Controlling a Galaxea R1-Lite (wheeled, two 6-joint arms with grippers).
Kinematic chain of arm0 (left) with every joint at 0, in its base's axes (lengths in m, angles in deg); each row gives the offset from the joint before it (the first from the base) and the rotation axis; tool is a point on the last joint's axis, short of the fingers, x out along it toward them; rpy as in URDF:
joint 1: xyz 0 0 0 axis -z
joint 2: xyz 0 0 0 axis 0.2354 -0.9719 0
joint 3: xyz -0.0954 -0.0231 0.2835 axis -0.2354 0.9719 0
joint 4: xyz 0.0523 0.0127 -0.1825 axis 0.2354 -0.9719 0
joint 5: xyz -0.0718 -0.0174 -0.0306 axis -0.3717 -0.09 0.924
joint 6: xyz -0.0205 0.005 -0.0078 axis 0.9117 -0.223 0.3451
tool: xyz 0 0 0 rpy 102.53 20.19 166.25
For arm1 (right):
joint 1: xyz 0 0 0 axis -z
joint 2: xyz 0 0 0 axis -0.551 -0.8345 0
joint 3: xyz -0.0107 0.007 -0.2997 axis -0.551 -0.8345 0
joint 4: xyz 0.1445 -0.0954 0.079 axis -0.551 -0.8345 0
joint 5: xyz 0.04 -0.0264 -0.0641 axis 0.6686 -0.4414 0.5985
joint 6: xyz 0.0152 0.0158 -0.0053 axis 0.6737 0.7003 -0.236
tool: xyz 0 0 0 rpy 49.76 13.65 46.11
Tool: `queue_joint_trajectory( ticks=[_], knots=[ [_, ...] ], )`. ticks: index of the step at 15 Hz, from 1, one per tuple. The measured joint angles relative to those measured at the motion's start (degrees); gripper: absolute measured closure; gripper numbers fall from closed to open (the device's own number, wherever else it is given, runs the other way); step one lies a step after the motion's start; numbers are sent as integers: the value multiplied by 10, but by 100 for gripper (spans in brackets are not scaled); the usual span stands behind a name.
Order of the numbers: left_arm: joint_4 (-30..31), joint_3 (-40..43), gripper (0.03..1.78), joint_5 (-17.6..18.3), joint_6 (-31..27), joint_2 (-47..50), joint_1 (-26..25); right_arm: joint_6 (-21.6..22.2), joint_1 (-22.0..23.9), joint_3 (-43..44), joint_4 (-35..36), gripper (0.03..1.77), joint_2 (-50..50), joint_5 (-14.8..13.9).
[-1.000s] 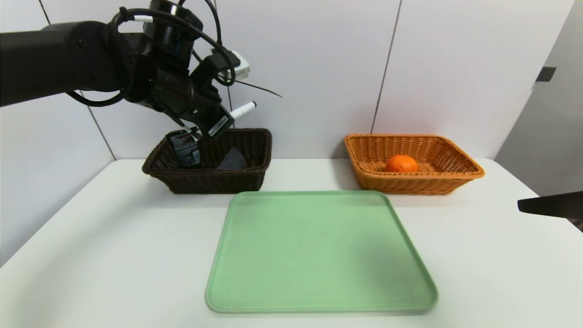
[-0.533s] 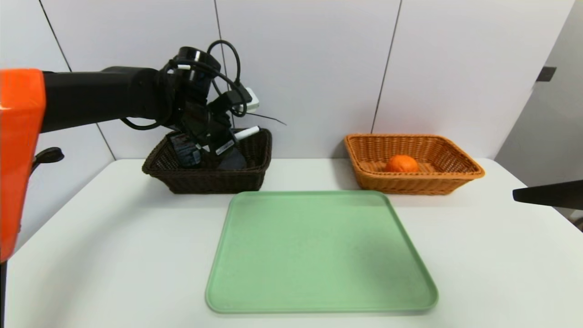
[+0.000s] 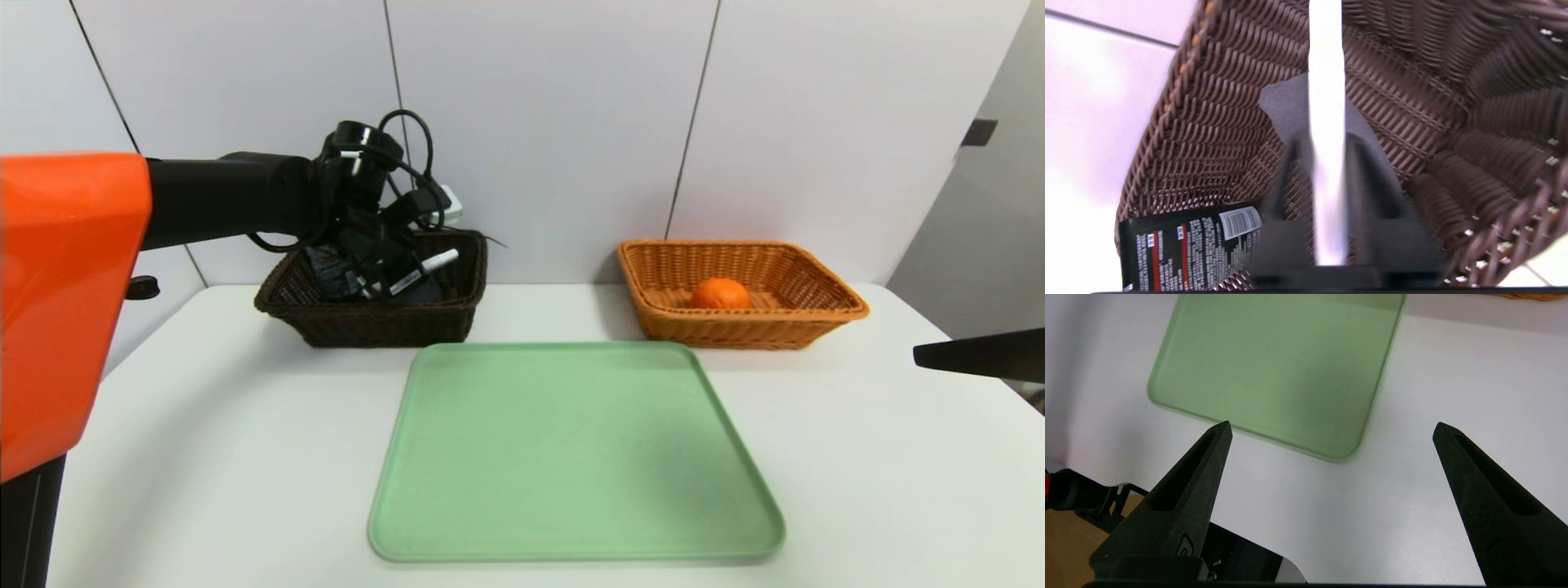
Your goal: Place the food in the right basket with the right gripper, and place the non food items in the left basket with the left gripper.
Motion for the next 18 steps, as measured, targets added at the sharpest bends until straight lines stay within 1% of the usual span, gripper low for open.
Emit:
queue_joint_trajectory(
  ticks=[2,4,6,9,10,13,14,18],
  knots=[
    [5,0,105,0,22,-3,-1,1,0,0,0,10,0,0],
    [5,0,84,0,50,-3,0,1,0,0,0,10,0,0],
    [6,0,67,0,73,1,-1,1,0,0,0,10,1,1],
    [8,-2,49,-5,157,20,-1,1,0,1,1,10,1,-3],
    [6,-2,44,-14,183,27,-3,1,0,1,6,10,1,-4],
    [-7,0,34,-75,264,48,-7,-1,0,3,25,10,1,-5],
    [-30,2,31,-86,294,60,-7,-3,0,4,25,10,1,-5],
    [-163,10,23,-90,393,134,-8,-5,8,7,28,10,-1,-6]
  ],
)
